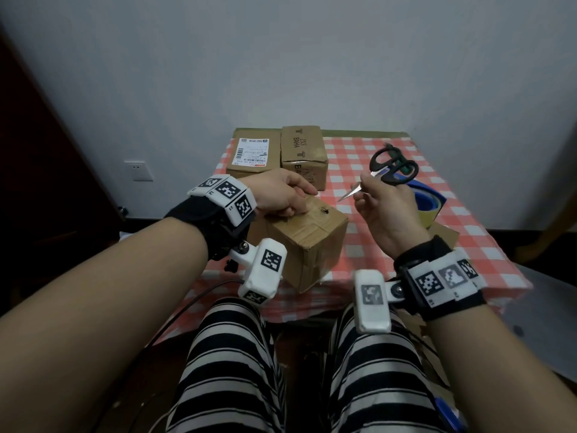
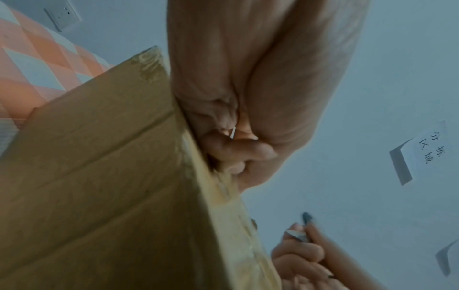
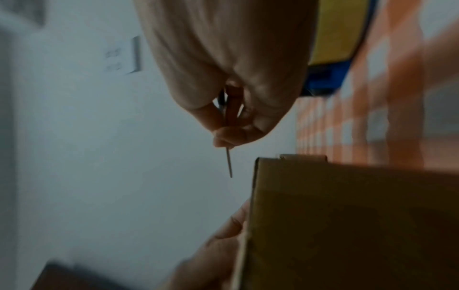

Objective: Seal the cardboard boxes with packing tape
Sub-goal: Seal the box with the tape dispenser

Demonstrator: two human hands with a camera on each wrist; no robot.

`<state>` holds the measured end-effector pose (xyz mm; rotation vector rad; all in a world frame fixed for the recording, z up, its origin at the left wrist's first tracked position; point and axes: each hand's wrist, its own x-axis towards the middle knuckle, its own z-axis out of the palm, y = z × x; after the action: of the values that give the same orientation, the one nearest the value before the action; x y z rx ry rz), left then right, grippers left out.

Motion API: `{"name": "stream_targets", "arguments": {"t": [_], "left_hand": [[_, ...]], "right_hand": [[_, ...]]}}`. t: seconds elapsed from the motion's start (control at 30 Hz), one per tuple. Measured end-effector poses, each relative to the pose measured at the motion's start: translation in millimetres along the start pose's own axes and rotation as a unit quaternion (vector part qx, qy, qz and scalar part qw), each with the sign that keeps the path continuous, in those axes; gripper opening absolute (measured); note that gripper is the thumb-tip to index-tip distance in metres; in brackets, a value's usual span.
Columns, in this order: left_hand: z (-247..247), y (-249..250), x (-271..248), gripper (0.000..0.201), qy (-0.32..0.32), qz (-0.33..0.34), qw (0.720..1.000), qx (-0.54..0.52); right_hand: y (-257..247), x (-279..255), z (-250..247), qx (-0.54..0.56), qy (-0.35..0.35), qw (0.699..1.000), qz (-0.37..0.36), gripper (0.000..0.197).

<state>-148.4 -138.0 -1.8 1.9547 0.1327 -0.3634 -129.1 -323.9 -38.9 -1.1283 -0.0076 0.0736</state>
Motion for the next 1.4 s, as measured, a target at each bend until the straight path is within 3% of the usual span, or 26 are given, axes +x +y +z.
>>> {"name": "stream_targets", "arguments": {"t": [0.1, 0.3, 0.67, 0.83, 0.9, 0.97, 1.03, 1.07, 1.17, 1.27, 1.33, 1.4], "left_hand": [[1.0, 0.5, -1.8, 0.034, 0.006, 0.003, 1.0, -0.003], [4.0, -1.1, -4.7, 0.037, 0.028, 0.021, 0.999, -0.003], [2.6, -5.5, -7.0, 0.035, 0.031, 0.037, 0.999, -0.006], [2.5, -7.0, -5.5, 0.032, 0.036, 0.041, 0.998, -0.01], [3.1, -7.0, -4.1, 0.034, 0.037, 0.037, 0.999, 0.001], [3.5, -6.5, -3.6, 0.035, 0.039, 0.036, 0.999, 0.004], [3.6, -5.8, -3.9, 0.035, 0.038, 0.036, 0.999, 0.002], [3.7, -5.2, -4.1, 0.034, 0.035, 0.035, 0.999, 0.001], [2.0, -2.9, -5.1, 0.035, 0.026, 0.025, 0.999, 0.003], [1.0, -1.0, -4.2, 0.036, 0.02, 0.016, 1.0, -0.002], [0.4, -0.6, -3.5, 0.036, 0.018, 0.015, 1.0, -0.004], [0.5, -1.3, -3.5, 0.036, 0.012, 0.019, 1.0, -0.002]], "right_hand": [[-4.4, -12.6, -2.2, -0.097, -0.027, 0.991, -0.092, 0.018], [0.1, -23.4, -3.8, -0.209, -0.025, 0.958, -0.194, 0.013], [16.5, -27.8, 1.7, -0.34, -0.043, 0.897, -0.281, 0.01], [14.3, -30.7, 6.8, -0.41, -0.088, 0.835, -0.356, 0.009], [14.9, -33.3, 8.1, -0.425, -0.11, 0.811, -0.388, 0.018], [14.0, -34.5, 8.9, -0.426, -0.117, 0.8, -0.406, 0.028], [13.7, -33.3, 7.7, -0.412, -0.104, 0.799, -0.426, 0.018], [12.9, -31.7, 6.8, -0.387, -0.082, 0.815, -0.423, 0.009], [10.0, -15.9, 0.3, -0.314, 0.041, 0.887, -0.335, 0.01], [12.8, 6.2, -17.7, -0.258, 0.092, 0.955, -0.116, 0.011], [21.9, 17.1, -30.9, -0.259, 0.078, 0.962, 0.031, 0.019], [35.9, 23.6, -41.8, -0.286, 0.072, 0.95, 0.101, 0.018]]}}
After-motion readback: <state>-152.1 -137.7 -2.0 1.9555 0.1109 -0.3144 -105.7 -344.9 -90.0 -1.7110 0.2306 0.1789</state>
